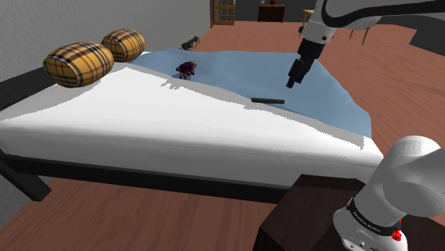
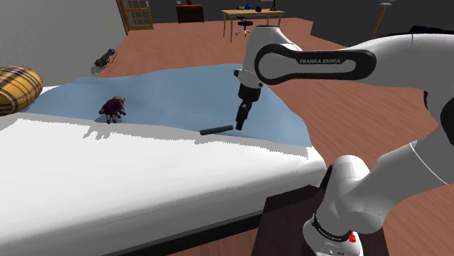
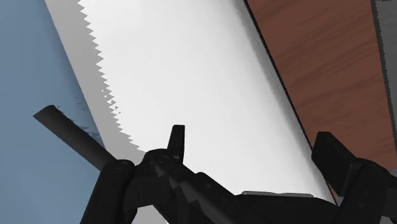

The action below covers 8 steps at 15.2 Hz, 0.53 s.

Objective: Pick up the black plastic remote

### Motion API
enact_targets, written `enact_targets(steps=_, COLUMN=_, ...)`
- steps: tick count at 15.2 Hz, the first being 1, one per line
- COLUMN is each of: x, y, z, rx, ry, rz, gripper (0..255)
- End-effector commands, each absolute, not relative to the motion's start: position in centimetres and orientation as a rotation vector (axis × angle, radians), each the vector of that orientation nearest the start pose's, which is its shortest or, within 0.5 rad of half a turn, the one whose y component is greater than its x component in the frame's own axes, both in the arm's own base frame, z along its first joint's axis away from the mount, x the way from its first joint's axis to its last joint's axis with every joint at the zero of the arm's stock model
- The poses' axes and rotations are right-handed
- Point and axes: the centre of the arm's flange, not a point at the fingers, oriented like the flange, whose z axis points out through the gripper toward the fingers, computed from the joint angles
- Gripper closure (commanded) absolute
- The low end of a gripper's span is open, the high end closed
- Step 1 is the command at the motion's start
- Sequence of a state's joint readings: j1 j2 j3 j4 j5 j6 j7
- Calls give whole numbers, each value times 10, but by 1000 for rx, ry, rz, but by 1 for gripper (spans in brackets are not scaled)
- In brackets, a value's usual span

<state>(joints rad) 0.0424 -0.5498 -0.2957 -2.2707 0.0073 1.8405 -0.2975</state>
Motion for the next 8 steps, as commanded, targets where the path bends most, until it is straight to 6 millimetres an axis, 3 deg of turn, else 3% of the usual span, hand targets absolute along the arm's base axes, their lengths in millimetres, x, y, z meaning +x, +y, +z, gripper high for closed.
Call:
enact_targets(steps=1, x=400, y=-137, z=549, rx=-3006, ry=-182, rz=-187, gripper=0)
enact_targets(steps=8, x=455, y=-197, z=500, rx=-3003, ry=-397, rz=-117, gripper=0)
